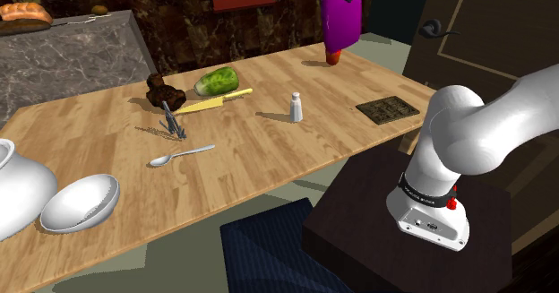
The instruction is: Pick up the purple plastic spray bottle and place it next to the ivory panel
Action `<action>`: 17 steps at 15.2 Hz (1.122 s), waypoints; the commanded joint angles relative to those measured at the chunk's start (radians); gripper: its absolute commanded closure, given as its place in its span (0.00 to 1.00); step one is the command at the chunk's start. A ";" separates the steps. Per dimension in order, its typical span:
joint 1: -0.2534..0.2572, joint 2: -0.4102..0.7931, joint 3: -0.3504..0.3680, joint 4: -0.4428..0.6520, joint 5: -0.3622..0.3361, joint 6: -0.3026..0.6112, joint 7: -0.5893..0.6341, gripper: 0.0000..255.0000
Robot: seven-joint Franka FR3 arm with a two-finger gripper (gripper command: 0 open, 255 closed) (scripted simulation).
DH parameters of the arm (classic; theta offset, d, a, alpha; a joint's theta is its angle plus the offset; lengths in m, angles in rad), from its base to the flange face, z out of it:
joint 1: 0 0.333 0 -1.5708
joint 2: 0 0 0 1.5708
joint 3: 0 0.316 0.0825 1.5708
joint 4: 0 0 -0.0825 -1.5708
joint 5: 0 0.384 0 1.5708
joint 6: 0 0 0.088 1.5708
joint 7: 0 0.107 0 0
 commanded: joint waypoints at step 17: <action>-0.028 -0.113 -0.333 0.243 -0.247 -0.378 -0.277 1.00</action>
